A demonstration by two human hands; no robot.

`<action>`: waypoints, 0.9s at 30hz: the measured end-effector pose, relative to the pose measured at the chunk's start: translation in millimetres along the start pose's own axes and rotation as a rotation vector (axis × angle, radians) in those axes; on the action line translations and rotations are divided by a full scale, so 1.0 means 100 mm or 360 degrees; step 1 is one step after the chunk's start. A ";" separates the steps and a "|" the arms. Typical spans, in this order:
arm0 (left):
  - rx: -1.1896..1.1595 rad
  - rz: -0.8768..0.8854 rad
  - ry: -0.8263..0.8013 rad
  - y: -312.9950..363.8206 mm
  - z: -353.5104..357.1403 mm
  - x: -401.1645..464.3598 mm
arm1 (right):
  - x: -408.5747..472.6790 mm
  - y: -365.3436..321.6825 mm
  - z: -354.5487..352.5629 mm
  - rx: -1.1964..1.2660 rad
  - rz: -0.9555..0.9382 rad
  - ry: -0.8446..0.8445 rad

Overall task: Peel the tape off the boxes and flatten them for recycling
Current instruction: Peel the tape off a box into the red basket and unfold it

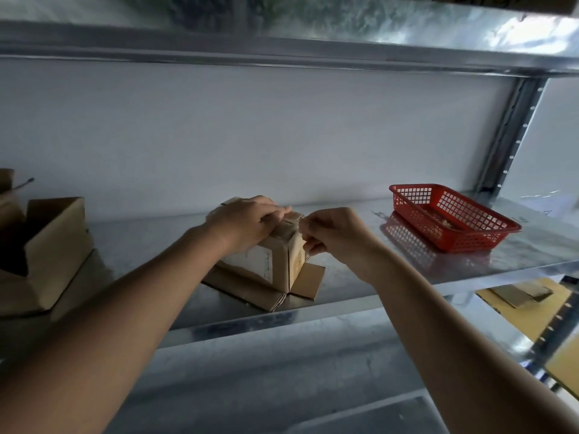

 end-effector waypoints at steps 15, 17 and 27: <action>-0.0367 0.0154 -0.0061 -0.03 0.02 -0.18 | 0.03 0.25 -0.10 0.0208 0.0039 0.0407; -0.0309 0.0168 -0.0046 -0.01 0.04 -0.20 | 0.07 0.19 -0.07 -0.0069 -0.0033 0.0438; -0.0206 0.0187 -0.0103 -0.02 0.05 -0.18 | 0.03 -0.08 -0.06 -0.0351 -0.0307 0.0378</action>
Point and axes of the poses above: each hand's wrist, its own x-axis towards the middle knuckle, its own z-axis out of the palm, y = z × x, the point moved 9 cm from there along x, towards the middle knuckle, and after that the axes turned 5 degrees about -x, right-handed, at the moved point
